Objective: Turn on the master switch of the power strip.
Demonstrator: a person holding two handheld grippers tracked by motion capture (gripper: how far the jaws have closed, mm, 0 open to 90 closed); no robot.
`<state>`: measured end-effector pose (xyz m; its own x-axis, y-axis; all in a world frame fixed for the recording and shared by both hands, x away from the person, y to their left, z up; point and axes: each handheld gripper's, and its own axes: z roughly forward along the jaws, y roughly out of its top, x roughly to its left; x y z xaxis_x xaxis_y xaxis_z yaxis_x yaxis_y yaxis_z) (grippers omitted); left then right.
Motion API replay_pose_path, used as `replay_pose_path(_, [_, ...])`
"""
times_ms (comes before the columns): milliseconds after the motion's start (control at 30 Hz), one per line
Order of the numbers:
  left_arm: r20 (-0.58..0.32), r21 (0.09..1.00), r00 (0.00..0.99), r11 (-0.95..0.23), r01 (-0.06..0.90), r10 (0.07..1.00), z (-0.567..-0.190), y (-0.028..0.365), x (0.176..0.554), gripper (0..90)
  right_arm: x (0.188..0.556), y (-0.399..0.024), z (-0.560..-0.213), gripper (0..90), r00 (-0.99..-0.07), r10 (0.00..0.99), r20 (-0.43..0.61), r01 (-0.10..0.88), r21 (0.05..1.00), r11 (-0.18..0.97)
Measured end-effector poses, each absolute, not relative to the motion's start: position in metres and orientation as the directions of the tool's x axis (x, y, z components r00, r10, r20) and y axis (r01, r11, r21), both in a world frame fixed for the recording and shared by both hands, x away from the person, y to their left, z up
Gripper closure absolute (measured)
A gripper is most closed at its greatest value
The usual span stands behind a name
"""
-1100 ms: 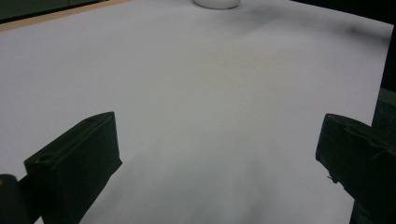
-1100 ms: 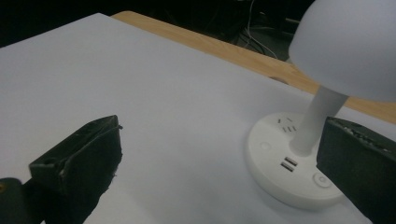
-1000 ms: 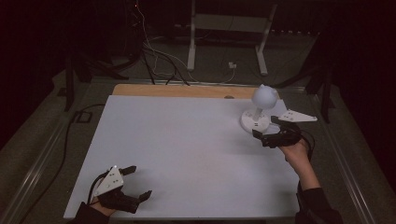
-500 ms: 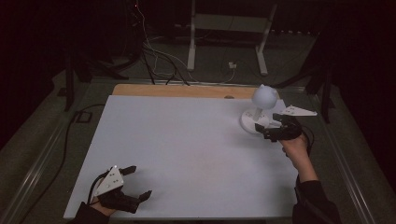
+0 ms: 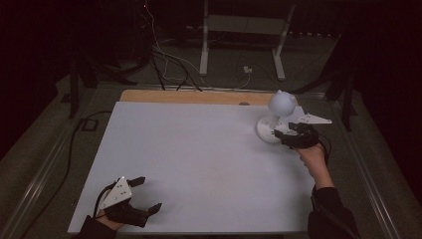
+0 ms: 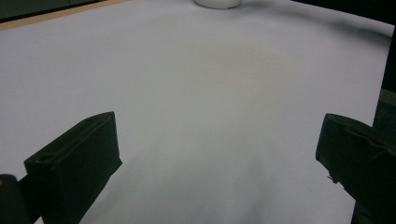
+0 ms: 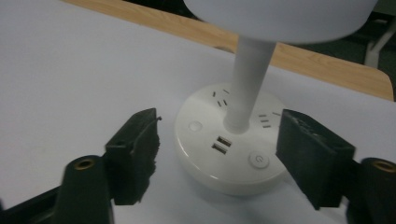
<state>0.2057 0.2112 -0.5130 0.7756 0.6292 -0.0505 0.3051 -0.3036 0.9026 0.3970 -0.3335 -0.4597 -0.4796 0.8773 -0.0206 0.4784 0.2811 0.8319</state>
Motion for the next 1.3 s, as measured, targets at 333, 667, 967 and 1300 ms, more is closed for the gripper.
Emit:
replay_pose_path(333, [-0.055, 0.902, 0.776, -0.302, 0.308, 0.628, -0.513, 0.211, 0.206, 0.2, 0.406, -0.337, -0.475, 48.2, -0.409, 0.911, -0.048, 0.501, 0.823, 0.268])
replay_pose_path(667, [-0.057, 0.902, 0.776, -0.3, 0.309, 0.628, -0.513, 0.211, 0.206, 0.2, 0.414, -0.339, -0.487, 73.8, -0.335, 0.939, -0.076, 0.515, 0.82, 0.251])
replay_pose_path(967, [-0.057, 0.901, 0.775, -0.302, 0.311, 0.629, -0.514, 0.211, 0.206, 0.2, 0.418, -0.341, -0.493, 88.5, -0.324, 0.942, -0.087, 0.521, 0.815, 0.255])
replay_pose_path(1300, [-0.058, 0.901, 0.774, -0.301, 0.312, 0.63, -0.514, 0.211, 0.206, 0.2, 0.424, -0.337, -0.502, 90.0, -0.313, 0.944, -0.103, 0.548, 0.792, 0.268])
